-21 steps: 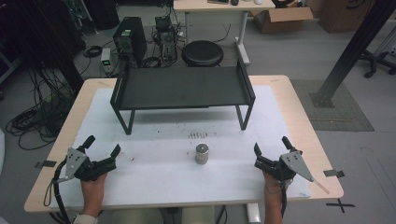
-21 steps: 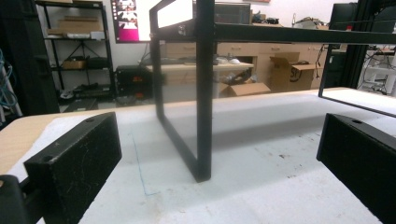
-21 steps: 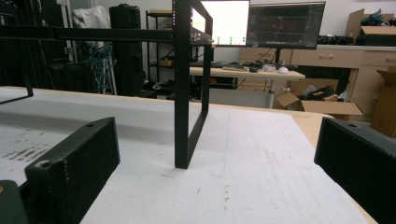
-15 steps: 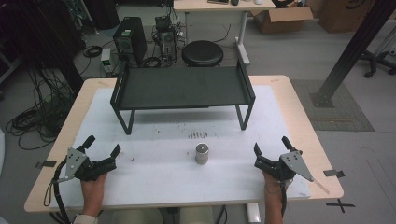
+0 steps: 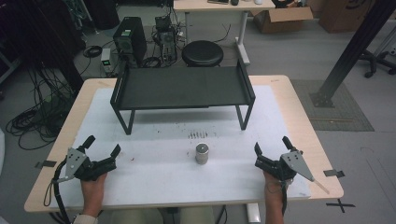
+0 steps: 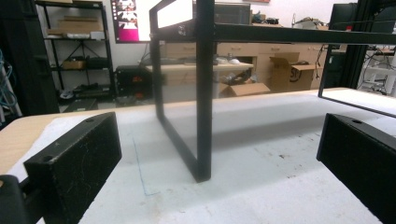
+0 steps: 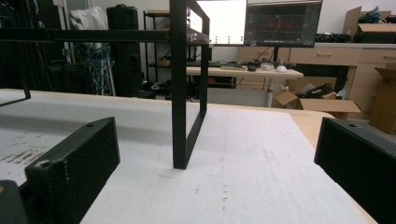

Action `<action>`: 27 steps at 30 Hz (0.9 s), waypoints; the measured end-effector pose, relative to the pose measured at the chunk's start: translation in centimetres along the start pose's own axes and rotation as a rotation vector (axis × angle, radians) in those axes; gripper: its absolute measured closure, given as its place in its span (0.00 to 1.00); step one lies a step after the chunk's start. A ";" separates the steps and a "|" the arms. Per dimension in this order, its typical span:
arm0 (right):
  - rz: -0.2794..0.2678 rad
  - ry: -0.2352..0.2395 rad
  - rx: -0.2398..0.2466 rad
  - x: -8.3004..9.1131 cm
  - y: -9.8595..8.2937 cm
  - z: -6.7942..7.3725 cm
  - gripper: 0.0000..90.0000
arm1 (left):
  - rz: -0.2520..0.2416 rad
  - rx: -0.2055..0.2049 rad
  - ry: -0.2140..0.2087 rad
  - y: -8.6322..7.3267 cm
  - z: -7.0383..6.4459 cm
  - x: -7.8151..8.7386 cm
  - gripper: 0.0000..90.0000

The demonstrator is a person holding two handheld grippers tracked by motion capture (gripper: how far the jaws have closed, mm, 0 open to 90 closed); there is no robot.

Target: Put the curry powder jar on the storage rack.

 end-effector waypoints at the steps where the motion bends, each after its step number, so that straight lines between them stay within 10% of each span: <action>1: 0.004 -0.007 -0.004 -0.1 0.1 0.0 0.00 | 0.000 0.000 0.000 0.0 0.0 0.0 0.00; 27: 0.007 0.176 -0.006 0.1 5.4 3.3 0.00 | 0.001 -0.002 -0.002 0.0 0.0 0.0 0.00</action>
Point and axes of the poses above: each handheld gripper's, and its own axes: x roughly backward along the jaws, y roughly out of its top, z roughly to its left, the point moved 3 cm from there along -x, roughly forward along the jaws, and after that the axes turned 13 degrees about -y, right-handed, at the moved point
